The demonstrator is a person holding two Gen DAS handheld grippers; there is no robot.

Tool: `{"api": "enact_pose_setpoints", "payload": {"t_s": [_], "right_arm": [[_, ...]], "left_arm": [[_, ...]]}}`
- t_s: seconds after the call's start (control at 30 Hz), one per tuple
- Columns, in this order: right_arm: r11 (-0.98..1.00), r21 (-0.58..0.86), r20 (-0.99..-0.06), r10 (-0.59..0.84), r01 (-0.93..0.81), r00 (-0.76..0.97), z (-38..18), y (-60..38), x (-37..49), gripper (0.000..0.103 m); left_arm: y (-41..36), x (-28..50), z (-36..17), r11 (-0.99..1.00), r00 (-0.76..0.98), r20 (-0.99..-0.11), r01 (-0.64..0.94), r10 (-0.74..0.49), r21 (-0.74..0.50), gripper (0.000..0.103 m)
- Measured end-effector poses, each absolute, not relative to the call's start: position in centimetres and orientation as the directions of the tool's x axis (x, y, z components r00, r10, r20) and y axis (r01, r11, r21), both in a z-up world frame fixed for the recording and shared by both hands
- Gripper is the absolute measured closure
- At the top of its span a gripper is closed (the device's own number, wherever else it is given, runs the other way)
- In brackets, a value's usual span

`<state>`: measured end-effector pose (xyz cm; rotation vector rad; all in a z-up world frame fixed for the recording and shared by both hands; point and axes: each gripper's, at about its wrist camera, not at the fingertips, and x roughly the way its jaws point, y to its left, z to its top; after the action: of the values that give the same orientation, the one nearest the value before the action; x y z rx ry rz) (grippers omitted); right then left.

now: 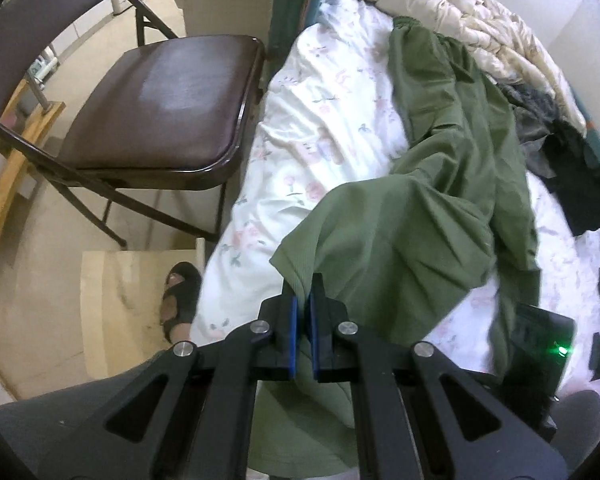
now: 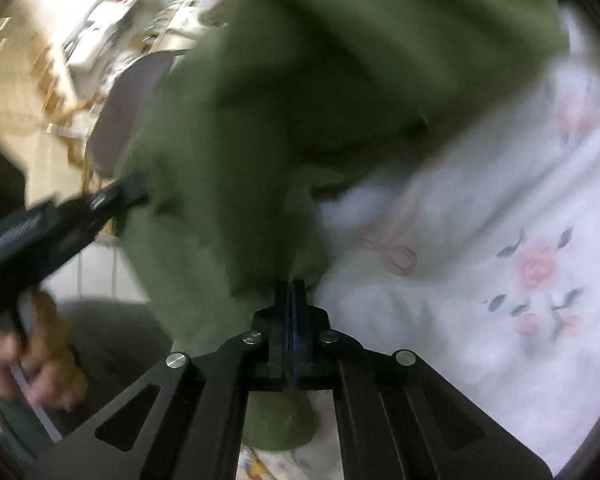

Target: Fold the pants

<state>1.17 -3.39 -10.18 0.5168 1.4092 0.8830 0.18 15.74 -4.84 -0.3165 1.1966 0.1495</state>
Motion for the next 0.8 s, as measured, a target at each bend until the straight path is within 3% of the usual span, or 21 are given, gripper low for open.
{"api": "enact_pose_setpoints", "payload": {"t_s": [0.27,0.53,0.63,0.73,0.8], "right_arm": [[0.614,0.725,-0.636,0.771,-0.313,0.041,0.6,-9.0,-2.5,0.103],[0.543,0.773,-0.553,0.830,-0.329,0.068,10.5,-14.2,-10.1,0.103],[0.537,0.787,-0.544,0.836,-0.305,0.070,11.9,-16.0,-11.8,0.103],[0.620,0.756,-0.633,0.774,-0.210,0.009,8.7,-15.9,-10.7,0.103],[0.709,0.695,-0.719,0.692,-0.122,-0.071,4.2,-15.4,-10.2,0.103]], "left_arm": [[12.9,-2.2,-0.4,0.963,0.390,-0.901,-0.103,-0.190,-0.248,0.100],[11.7,-7.9,4.4,0.873,0.270,-0.836,0.038,-0.478,-0.487,0.100],[11.7,-9.0,3.4,0.890,0.219,-0.865,0.036,-0.451,-0.455,0.100],[10.3,-9.3,1.3,0.951,0.171,-0.936,0.080,-0.309,-0.299,0.100],[9.8,-9.1,0.0,0.959,0.131,-0.950,0.066,-0.282,-0.276,0.098]]}}
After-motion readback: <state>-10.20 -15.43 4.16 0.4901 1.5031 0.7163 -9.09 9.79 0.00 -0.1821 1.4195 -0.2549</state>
